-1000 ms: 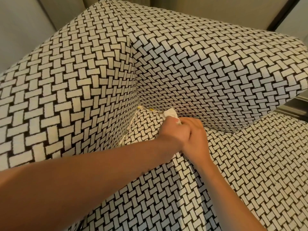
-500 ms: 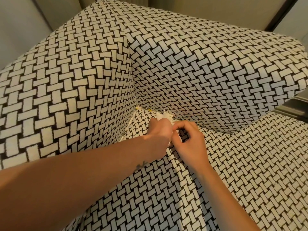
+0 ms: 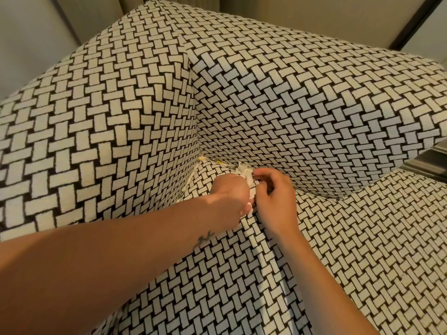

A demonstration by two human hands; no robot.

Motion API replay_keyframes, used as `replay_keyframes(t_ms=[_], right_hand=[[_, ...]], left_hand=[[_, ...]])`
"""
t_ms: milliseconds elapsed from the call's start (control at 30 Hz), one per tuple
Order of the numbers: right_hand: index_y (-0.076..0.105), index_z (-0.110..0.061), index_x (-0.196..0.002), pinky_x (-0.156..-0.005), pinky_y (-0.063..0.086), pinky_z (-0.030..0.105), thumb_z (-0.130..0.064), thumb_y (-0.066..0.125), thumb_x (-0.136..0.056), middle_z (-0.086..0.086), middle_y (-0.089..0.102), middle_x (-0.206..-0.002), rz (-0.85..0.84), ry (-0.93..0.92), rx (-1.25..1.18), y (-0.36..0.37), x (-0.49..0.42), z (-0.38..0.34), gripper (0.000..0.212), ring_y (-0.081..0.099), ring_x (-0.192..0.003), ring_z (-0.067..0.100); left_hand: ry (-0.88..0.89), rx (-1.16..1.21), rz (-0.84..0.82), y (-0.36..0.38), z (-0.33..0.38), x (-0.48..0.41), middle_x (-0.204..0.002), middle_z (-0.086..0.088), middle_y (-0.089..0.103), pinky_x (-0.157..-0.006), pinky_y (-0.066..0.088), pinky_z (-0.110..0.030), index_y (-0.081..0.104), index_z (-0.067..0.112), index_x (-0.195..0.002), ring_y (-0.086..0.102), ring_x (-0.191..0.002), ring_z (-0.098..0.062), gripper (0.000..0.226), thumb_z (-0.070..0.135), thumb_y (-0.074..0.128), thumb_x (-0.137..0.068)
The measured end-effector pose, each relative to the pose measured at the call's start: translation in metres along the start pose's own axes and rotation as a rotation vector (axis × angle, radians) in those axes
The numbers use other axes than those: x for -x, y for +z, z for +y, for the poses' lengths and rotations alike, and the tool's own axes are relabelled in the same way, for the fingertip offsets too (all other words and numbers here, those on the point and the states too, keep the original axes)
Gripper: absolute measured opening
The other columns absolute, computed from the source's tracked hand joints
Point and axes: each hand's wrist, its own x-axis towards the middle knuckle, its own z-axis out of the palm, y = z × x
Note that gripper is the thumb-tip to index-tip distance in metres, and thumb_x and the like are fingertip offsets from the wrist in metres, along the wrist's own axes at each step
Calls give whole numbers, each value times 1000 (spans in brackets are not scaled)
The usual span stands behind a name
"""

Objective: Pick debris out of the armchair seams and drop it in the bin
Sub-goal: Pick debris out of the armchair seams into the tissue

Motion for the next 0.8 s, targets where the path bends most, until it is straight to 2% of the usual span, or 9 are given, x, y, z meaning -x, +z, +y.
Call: replay_keyframes(t_ms=[100, 167, 267, 300, 367, 400, 533, 600, 800], right_hand=[[61, -20, -132, -109, 38, 37, -23, 54, -100, -5, 65, -125, -6, -66, 361, 6, -5, -1, 33, 47, -122, 15], [58, -18, -137, -106, 35, 37, -34, 57, -99, 0, 65, -128, 1, -62, 476, 10, -5, -3, 41, 47, -123, 19], [58, -14, -136, -104, 37, 40, -37, 61, -95, 4, 66, -127, 15, -37, 542, 16, -6, -6, 47, 50, -121, 24], [58, -14, -136, -104, 37, 41, -34, 61, -94, 4, 66, -127, 14, -23, 563, 18, -7, -8, 46, 49, -121, 25], [59, -17, -135, -101, 36, 40, -23, 60, -92, 4, 64, -128, 25, 28, 591, 21, -11, -12, 43, 47, -121, 26], [60, -19, -133, -99, 36, 40, -19, 60, -92, 2, 64, -127, 42, 58, 601, 23, -14, -14, 41, 46, -121, 25], [66, -25, -126, -91, 38, 40, -10, 57, -94, 1, 66, -120, 139, 124, 608, 34, -19, -16, 36, 47, -114, 25], [69, -25, -123, -90, 39, 40, -8, 58, -94, 1, 68, -117, 186, 133, 576, 36, -19, -15, 36, 49, -111, 24], [74, -24, -121, -82, 34, 36, -4, 60, -90, -1, 71, -111, 227, 97, 446, 34, -19, -9, 39, 49, -99, 23]], left_hand=[[67, -48, -22, 0, -3, -4, -84, -9, 53, -63, 51, -28, 59, -2, -113, 52, -69, -21, 29, 6, 32, -106], [46, -22, -3, -1, -4, -3, -86, -19, 60, -59, 46, -33, 60, -1, -105, 50, -64, -24, 26, 5, 34, -103], [74, 37, -37, 2, -5, -7, -116, -30, 64, -60, 47, -33, 55, -8, -129, 46, -61, -23, 35, 6, 34, -104], [70, 48, -29, 1, -5, -7, -109, -29, 65, -56, 43, -31, 54, -7, -129, 45, -58, -21, 36, 7, 33, -104], [67, 20, -9, -1, -6, -6, -81, -17, 60, -48, 35, -27, 60, 0, -113, 45, -52, -21, 32, 10, 32, -100], [35, 33, -13, -1, -7, -6, -76, -13, 57, -47, 35, -26, 60, 2, -106, 47, -52, -22, 31, 13, 32, -99], [28, 35, -20, -1, -6, -7, -78, -10, 56, -66, 42, -31, 53, 11, -79, 53, -71, -27, 30, 20, 34, -100], [37, 27, -23, 0, -7, -10, -79, -11, 59, -72, 41, -34, 56, 10, -79, 54, -76, -28, 32, 23, 34, -99], [49, 14, -42, 1, -9, -13, -79, -10, 57, -66, 39, -32, 57, 9, -86, 51, -70, -26, 30, 23, 34, -99]])
